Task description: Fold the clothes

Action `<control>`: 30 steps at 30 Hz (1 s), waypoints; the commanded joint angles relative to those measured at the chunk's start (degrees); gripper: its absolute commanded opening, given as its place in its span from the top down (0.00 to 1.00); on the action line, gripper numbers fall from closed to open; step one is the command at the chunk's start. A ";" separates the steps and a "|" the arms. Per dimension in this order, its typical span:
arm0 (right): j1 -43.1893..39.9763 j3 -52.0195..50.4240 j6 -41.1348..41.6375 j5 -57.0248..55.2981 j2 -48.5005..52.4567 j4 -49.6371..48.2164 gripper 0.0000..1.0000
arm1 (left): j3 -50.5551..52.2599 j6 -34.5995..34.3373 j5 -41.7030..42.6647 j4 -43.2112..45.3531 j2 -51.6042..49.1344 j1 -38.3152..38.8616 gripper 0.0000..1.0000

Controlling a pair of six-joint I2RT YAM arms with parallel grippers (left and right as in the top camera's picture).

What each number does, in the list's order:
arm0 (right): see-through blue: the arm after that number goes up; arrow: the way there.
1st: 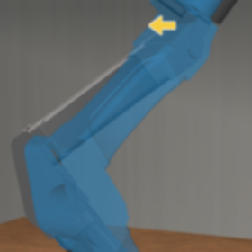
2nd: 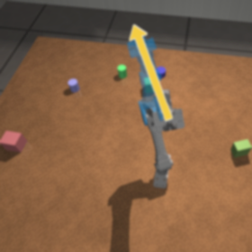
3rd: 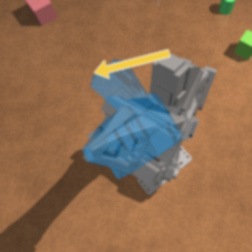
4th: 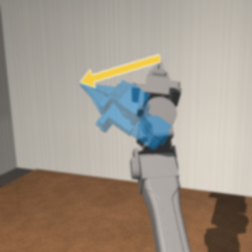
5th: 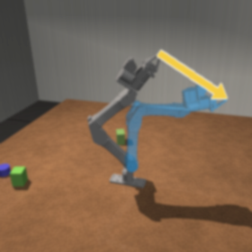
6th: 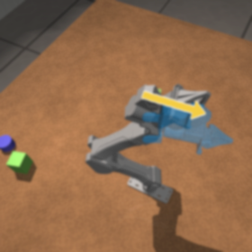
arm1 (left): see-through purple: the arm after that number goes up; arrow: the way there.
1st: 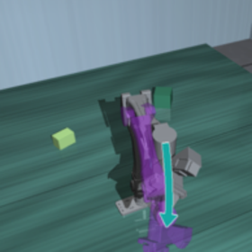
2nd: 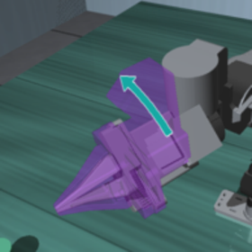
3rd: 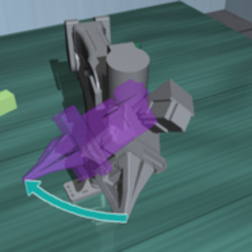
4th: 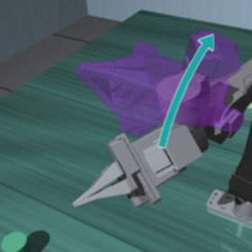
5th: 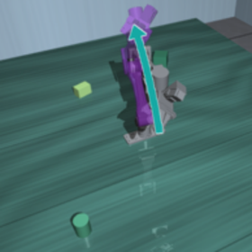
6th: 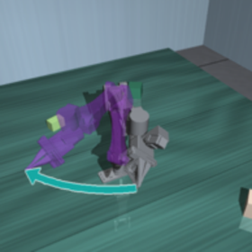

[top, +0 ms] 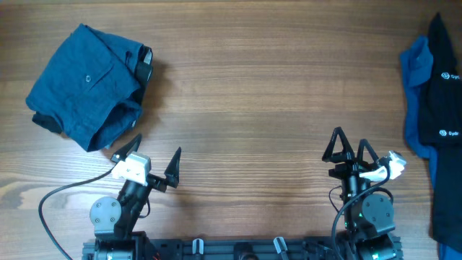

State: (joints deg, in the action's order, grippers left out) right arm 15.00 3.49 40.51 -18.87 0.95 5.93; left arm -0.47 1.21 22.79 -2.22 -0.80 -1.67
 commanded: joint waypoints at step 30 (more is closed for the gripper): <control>-3.85 62.64 -21.59 26.14 65.85 40.70 0.00 | -57.72 -8.13 9.33 -35.93 -59.91 0.07 0.00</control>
State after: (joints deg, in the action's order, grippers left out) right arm 13.91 55.64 22.52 8.97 57.65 41.01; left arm -50.63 -6.37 29.93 -34.24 -52.16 -1.63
